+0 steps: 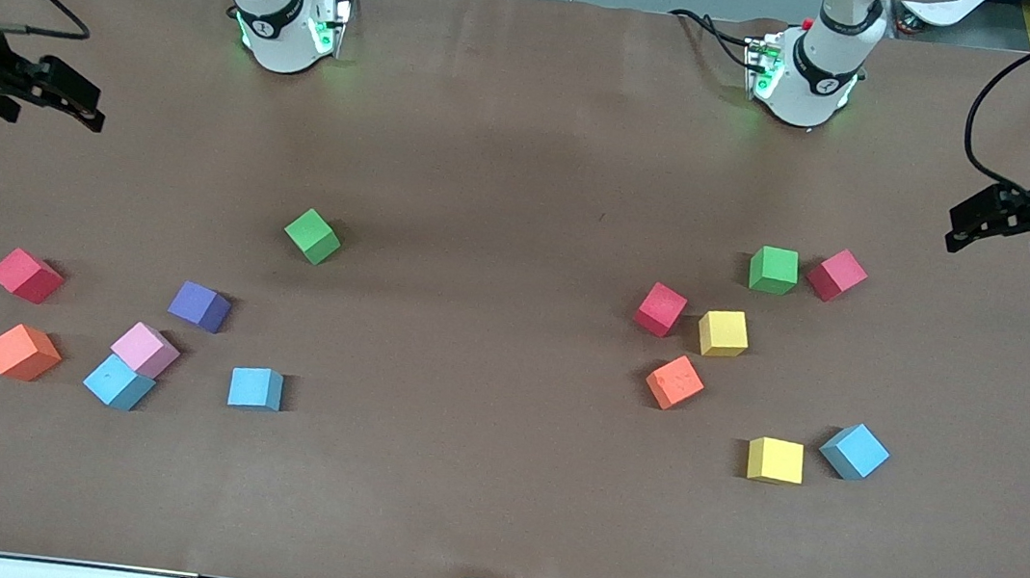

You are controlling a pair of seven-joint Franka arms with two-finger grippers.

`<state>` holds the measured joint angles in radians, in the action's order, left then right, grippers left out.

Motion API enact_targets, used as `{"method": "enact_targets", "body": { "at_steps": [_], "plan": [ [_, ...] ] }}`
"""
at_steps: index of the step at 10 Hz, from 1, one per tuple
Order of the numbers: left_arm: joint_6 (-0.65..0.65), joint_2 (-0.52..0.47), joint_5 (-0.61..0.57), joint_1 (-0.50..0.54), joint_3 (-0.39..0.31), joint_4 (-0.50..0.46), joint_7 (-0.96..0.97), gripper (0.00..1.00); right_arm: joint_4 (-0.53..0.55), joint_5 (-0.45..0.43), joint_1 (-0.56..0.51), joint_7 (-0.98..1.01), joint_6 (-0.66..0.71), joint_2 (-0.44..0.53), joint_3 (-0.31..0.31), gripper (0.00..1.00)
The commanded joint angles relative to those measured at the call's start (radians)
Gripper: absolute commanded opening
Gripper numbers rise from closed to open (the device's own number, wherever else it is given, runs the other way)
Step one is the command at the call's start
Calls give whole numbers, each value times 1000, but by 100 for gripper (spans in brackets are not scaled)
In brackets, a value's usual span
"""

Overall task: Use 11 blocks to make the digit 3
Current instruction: 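Reach the right gripper to the green block while the left gripper reaches the pink block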

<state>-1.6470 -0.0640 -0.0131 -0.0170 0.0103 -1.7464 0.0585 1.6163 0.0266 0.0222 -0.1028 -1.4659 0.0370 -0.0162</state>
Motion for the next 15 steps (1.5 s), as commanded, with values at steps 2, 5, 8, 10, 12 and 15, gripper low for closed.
{"method": "enact_targets", "body": {
  "at_steps": [2, 5, 8, 10, 12, 15],
  "plan": [
    [-60, -16, -10, 53, 0, -195, -2, 100, 221, 47, 19, -224, -161, 14, -4, 100],
    [-280, -28, -8, 104, 3, -431, 96, 100, 463, 131, 50, -314, -337, 20, -4, 100],
    [-524, 10, -8, 114, 4, -626, 267, 100, 678, 156, 122, -482, -639, 20, -4, 100],
    [-678, 71, -8, 112, 5, -706, 372, 100, 744, 156, 217, -639, -779, 3, -4, 99],
    [-839, 137, -8, 117, 5, -778, 438, 100, 850, 156, 315, -765, -980, -43, -2, 100],
    [-893, 176, -8, 117, 5, -803, 457, 100, 870, 145, 318, -765, -999, -95, 4, 100]
  ]
}}
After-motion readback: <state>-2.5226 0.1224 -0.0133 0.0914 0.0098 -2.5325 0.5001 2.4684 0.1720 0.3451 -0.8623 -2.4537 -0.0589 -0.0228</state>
